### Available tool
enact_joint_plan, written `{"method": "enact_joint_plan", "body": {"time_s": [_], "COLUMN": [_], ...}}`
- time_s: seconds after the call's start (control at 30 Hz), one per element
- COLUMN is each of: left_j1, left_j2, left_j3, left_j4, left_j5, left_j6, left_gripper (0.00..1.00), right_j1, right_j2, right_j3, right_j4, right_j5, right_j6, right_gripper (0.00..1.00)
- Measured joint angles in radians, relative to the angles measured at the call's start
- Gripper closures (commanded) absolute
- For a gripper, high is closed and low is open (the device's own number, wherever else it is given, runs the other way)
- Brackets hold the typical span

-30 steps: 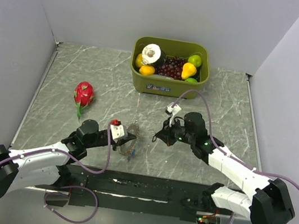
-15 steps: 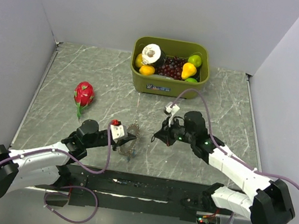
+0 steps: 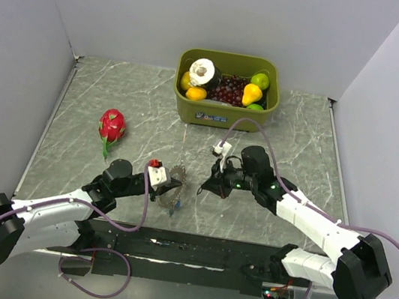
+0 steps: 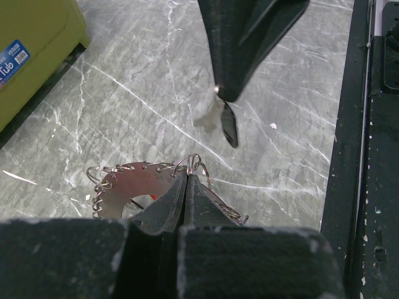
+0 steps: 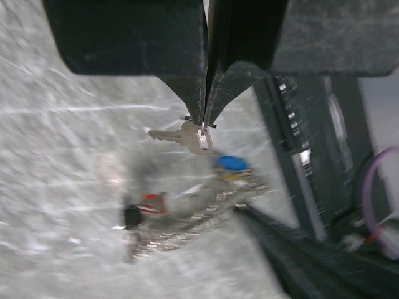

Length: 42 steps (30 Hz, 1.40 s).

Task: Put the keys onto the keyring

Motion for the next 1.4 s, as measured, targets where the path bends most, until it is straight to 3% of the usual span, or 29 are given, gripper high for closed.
{"method": "enact_joint_plan", "body": {"time_s": [0.33, 1.4], "left_j1": [0.000, 0.000], "left_j2": [0.006, 0.013], "left_j3": [0.021, 0.034], "left_j4": [-0.026, -0.045], "left_j5": [0.002, 0.027], "left_j6": [0.007, 0.019], "left_gripper": [0.99, 0.99], "right_j1": [0.053, 0.072], "right_j2": [0.074, 0.111], "right_j3": [0.103, 0.137], "right_j4": [-0.097, -0.145], "right_j5": [-0.158, -0.119], "right_j6": [-0.087, -0.122], "right_gripper": [1.00, 1.00]}}
